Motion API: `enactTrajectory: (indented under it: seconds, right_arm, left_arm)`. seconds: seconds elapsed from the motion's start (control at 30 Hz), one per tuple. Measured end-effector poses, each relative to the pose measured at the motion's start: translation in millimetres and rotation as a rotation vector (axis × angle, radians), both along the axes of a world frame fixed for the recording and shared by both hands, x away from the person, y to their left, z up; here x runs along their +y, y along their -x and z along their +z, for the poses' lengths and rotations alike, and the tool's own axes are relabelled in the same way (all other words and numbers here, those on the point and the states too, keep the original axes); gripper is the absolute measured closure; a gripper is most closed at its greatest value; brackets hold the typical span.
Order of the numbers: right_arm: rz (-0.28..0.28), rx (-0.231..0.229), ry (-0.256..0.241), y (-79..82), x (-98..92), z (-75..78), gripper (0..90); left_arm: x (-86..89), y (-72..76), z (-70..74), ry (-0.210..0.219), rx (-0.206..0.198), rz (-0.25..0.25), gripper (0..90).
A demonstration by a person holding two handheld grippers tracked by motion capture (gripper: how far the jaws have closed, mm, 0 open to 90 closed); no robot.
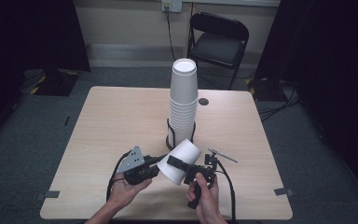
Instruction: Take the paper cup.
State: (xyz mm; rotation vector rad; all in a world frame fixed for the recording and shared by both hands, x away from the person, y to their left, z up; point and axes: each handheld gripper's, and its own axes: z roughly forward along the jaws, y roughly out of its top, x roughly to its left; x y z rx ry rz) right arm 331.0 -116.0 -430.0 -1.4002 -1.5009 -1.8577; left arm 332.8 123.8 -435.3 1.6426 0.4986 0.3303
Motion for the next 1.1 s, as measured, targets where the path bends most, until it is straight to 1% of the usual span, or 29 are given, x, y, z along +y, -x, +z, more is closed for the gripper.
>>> enactTrajectory:
  seconds: [0.03,0.07,0.1,0.17,0.27,0.3,0.33,0.4,0.43,0.5,0.53,0.57,0.6,0.63,0.67,0.73,0.77,0.83,0.87,0.9,0.93,0.97,1.0,1.03,1.07,1.1]
  right_arm:
    - [0.000,0.000,0.000,0.0,0.0,0.0,11.6]
    - [-0.010,-0.021,0.014,-0.5,-1.8,2.0,11.5]
    - [-0.010,-0.021,0.014,-0.5,-1.8,2.0,11.5]
    - [-0.035,-0.056,0.034,-1.8,-5.9,5.6,11.5]
    - [-0.045,-0.069,0.037,-3.9,-10.4,7.3,11.6]
    - [-0.050,-0.077,0.036,-4.7,-12.3,7.7,11.6]
    - [-0.066,-0.093,0.035,-7.1,-18.9,8.5,11.7]
    - [-0.079,-0.091,0.031,-9.0,-23.3,9.0,11.9]
    - [-0.079,-0.091,0.031,-9.0,-23.3,9.0,11.9]
    - [-0.097,-0.101,0.040,-10.4,-28.4,10.7,12.7]
    - [-0.106,-0.112,0.044,-11.2,-30.6,11.5,12.7]
    - [-0.114,-0.119,0.046,-12.4,-34.8,13.2,12.9]
    - [-0.110,-0.128,0.057,-13.5,-38.0,14.2,13.0]
    - [-0.105,-0.151,0.084,-14.3,-40.3,15.0,12.9]
    - [-0.105,-0.151,0.084,-14.3,-40.3,15.0,12.9]
    - [-0.133,-0.175,0.108,-14.4,-45.4,17.5,12.9]
    - [-0.136,-0.173,0.101,-15.4,-49.7,18.7,12.9]
    - [-0.125,-0.212,0.136,-15.3,-53.4,20.4,12.8]
    - [-0.123,-0.220,0.142,-14.8,-54.3,21.2,12.8]
    - [-0.124,-0.228,0.149,-14.6,-55.2,21.4,12.8]
    - [-0.120,-0.246,0.156,-14.6,-56.0,21.2,12.8]
    - [-0.116,-0.255,0.166,-14.4,-56.7,21.2,12.8]
    - [-0.116,-0.255,0.166,-14.4,-56.7,21.2,12.8]
    - [-0.113,-0.268,0.168,-14.3,-57.3,20.7,12.8]
    - [-0.088,-0.290,0.173,-14.1,-59.0,19.7,12.8]
    - [-0.088,-0.290,0.173,-14.1,-59.0,19.7,12.8]
  left_arm:
    - [0.0,0.0,0.0,0.000,0.000,0.000,85.2]
    - [-0.3,0.0,-0.1,0.007,0.006,-0.007,85.2]
    - [-0.3,0.0,-0.1,0.007,0.006,-0.007,85.2]
    - [-0.2,0.4,-0.1,0.002,0.007,-0.016,85.2]
    - [-0.7,0.6,-0.4,-0.002,0.012,-0.017,85.2]
    - [-0.9,0.5,-0.4,0.002,0.026,-0.017,85.2]
    - [-0.9,0.1,-0.5,-0.002,0.042,-0.022,85.1]
    - [-1.1,0.0,-0.5,-0.006,0.065,-0.032,85.1]
    - [-1.1,0.0,-0.5,-0.006,0.065,-0.032,85.1]
    - [-1.0,0.1,-0.4,-0.022,0.065,-0.029,85.1]
    - [-1.0,0.0,-0.6,-0.027,0.072,-0.031,85.1]
    - [-0.7,-0.4,-1.5,-0.022,0.084,-0.034,85.0]
    - [-0.7,-0.4,-1.5,-0.022,0.084,-0.034,85.0]
    - [0.1,-0.3,-2.0,-0.027,0.093,-0.032,85.0]
    - [0.1,-0.3,-2.0,-0.027,0.093,-0.032,85.0]
    - [2.2,-0.2,-2.6,-0.035,0.104,-0.034,84.9]
    - [4.8,-0.4,-2.9,-0.040,0.119,-0.029,84.9]
    - [7.6,-1.6,-1.9,-0.041,0.133,-0.022,84.8]
    - [8.4,-1.9,-1.4,-0.036,0.138,-0.019,84.8]
    - [10.1,-2.6,-0.4,-0.043,0.140,-0.011,84.7]
    - [11.4,-3.1,0.2,-0.050,0.140,-0.009,84.7]
    - [11.4,-3.1,0.2,-0.050,0.140,-0.009,84.7]
    - [12.9,-3.3,0.8,-0.050,0.146,-0.008,84.7]
    - [14.1,-3.6,1.1,-0.042,0.149,-0.002,84.7]
    - [15.6,-3.8,1.7,-0.047,0.152,0.001,84.6]
    - [16.6,-4.4,1.9,-0.044,0.154,0.001,84.6]
